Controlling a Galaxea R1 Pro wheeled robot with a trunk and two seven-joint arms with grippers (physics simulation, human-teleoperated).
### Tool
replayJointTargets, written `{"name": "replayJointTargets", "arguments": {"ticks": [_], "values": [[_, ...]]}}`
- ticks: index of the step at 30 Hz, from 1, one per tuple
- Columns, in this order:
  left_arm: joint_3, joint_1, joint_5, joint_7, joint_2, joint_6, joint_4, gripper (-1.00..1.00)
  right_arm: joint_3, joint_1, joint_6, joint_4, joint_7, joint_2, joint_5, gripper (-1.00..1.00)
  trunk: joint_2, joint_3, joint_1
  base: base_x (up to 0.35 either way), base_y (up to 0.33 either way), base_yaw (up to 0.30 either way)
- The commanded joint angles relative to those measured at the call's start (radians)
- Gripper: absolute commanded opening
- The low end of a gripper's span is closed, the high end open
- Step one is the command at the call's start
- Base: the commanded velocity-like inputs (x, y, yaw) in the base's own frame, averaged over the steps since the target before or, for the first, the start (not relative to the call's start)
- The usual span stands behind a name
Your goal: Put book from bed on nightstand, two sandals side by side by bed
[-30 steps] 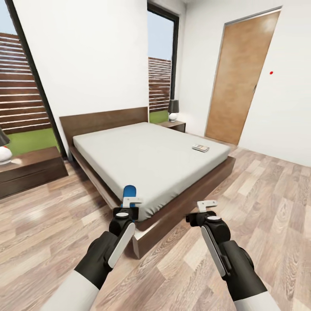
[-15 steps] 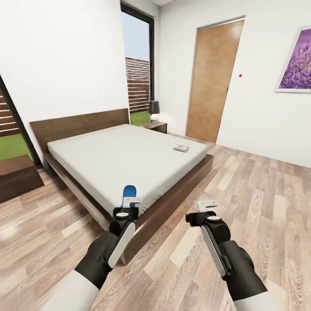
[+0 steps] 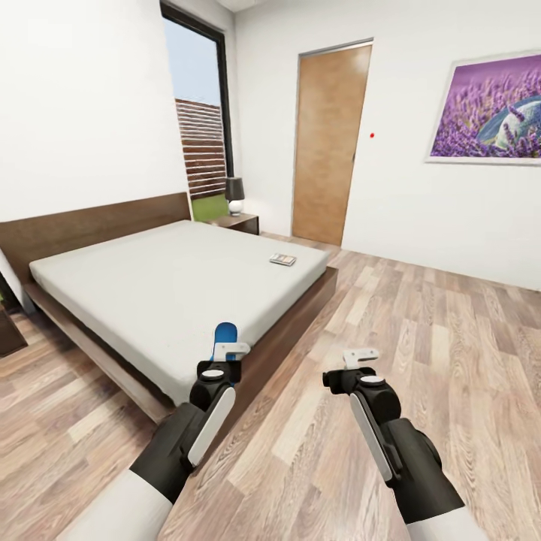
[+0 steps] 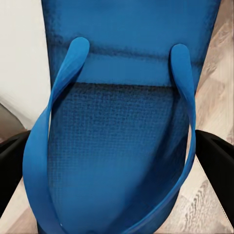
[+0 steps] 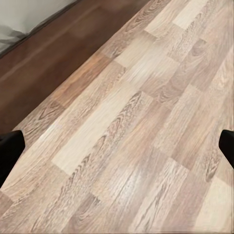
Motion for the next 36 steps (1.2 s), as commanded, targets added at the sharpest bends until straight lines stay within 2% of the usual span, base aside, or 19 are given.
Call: {"name": "replayJointTargets", "arguments": {"ticks": [1,36], "values": [[-0.002,-0.001,0.01,0.01,0.001,0.002,-0.001,-1.0,0.001,-0.001,0.004,-0.001,-0.008,0.0,-0.007,1.0,0.007,0.002,-0.004,0.0,0.0,-0.286],[-0.006,-0.001,0.008,0.01,-0.003,0.002,0.0,-1.0,0.001,-0.001,0.005,-0.001,-0.008,-0.001,-0.007,1.0,0.252,0.112,-0.138,0.0,0.0,-0.286]]}}
